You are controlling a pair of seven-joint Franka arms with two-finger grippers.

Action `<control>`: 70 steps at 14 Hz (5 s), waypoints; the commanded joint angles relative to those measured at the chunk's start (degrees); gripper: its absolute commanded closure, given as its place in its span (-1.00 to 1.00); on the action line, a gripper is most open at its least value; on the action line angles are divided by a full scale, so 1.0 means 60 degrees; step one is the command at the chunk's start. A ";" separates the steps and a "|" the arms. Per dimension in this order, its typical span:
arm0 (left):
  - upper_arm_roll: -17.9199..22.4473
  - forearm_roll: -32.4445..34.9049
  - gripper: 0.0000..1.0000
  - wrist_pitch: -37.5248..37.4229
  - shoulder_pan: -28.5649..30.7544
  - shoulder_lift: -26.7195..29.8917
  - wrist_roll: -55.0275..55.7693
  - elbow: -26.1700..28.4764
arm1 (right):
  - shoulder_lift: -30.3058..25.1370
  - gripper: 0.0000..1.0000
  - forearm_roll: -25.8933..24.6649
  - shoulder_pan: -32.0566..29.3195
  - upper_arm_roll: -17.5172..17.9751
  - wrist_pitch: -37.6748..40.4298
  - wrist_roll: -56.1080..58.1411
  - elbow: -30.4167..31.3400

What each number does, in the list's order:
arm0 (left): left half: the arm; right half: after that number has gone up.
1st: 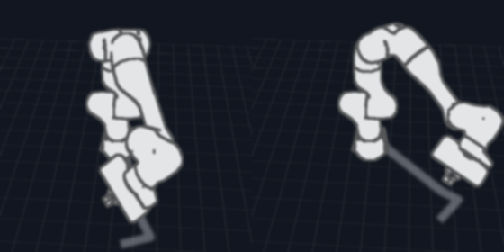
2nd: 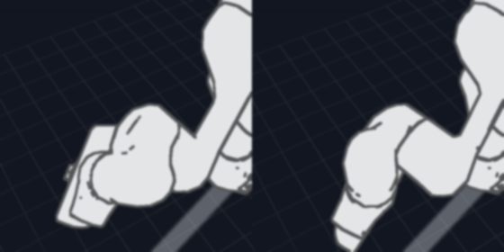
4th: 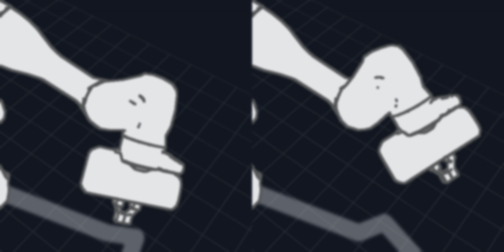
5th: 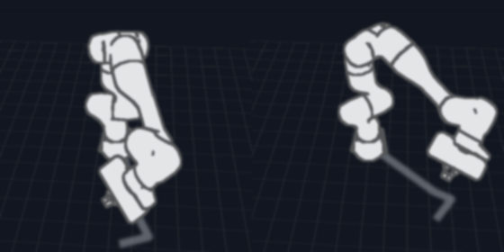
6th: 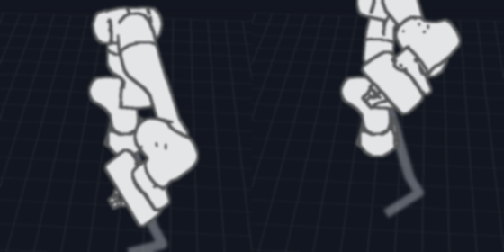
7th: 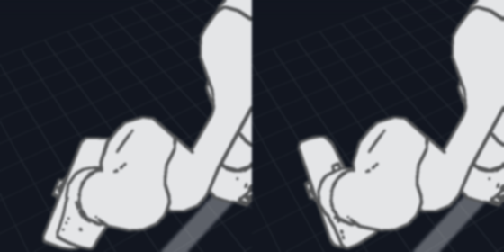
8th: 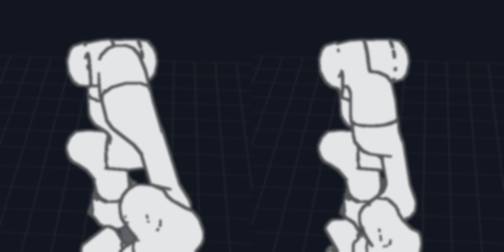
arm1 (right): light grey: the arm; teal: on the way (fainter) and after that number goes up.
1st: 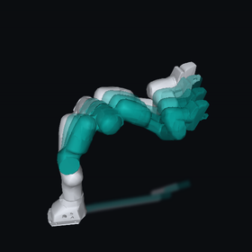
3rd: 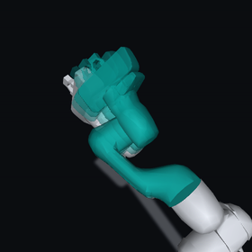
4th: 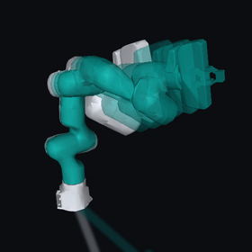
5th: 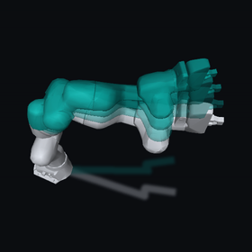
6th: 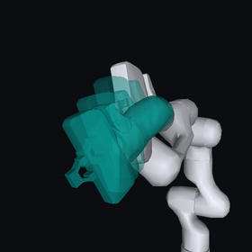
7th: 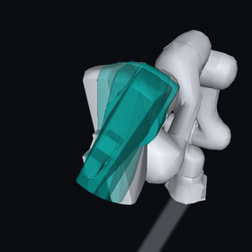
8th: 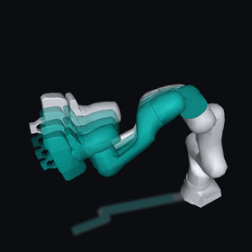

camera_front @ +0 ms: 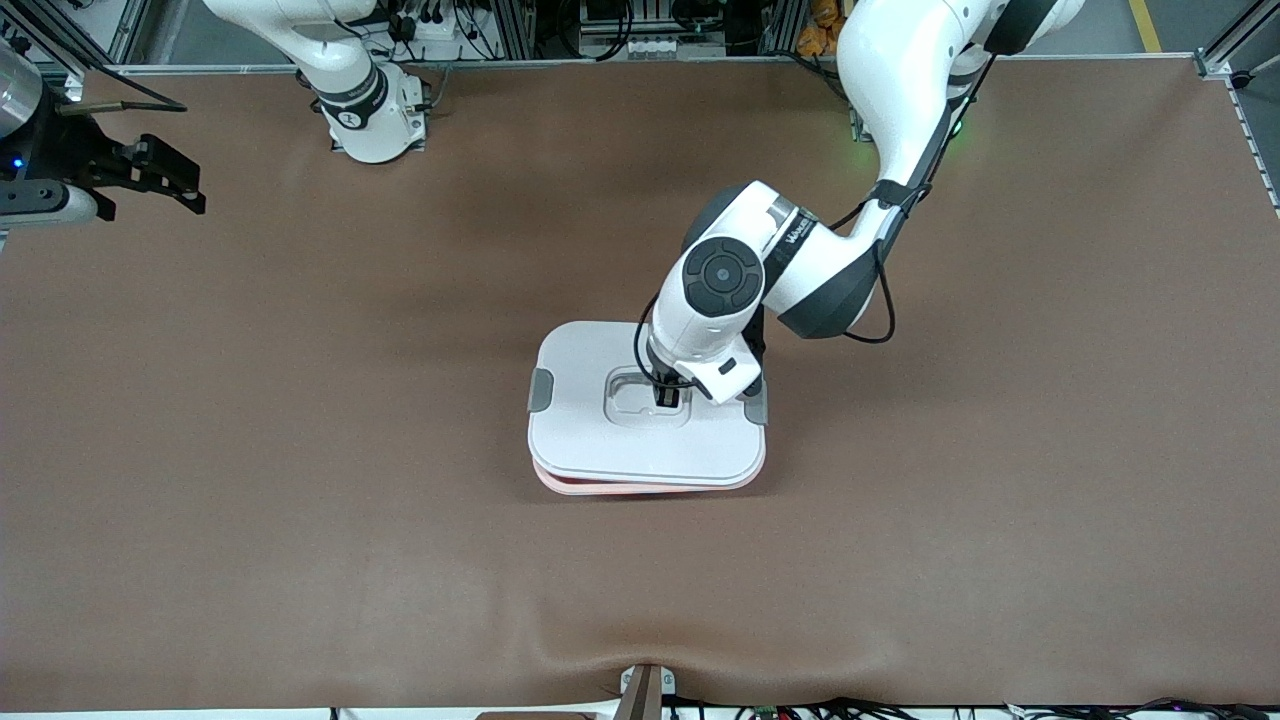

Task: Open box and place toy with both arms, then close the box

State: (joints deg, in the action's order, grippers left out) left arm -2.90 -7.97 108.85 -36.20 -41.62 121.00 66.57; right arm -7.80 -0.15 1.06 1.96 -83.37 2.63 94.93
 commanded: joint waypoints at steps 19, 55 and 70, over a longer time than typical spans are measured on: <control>0.0439 0.0889 1.00 0.0008 -0.0382 0.0066 0.0883 -0.0197 | 0.0612 -1.00 -0.0137 -0.0573 0.0172 0.0270 0.0880 -0.1085; 0.0337 0.1285 1.00 0.1078 -0.0558 -0.0550 0.0780 -0.0079 | 0.0671 -1.00 -0.0107 -0.0646 0.0157 0.0257 0.0924 -0.1129; 0.0351 0.1299 1.00 0.0712 -0.0543 -0.0081 0.0795 -0.0079 | 0.0671 -1.00 -0.0078 -0.0675 0.0157 0.0286 0.0909 -0.1114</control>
State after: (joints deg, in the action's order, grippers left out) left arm -1.12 -0.94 114.18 -39.17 -43.05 124.99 65.90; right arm -4.28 -0.22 -2.12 2.37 -82.59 7.43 89.48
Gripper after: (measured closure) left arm 0.991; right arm 0.000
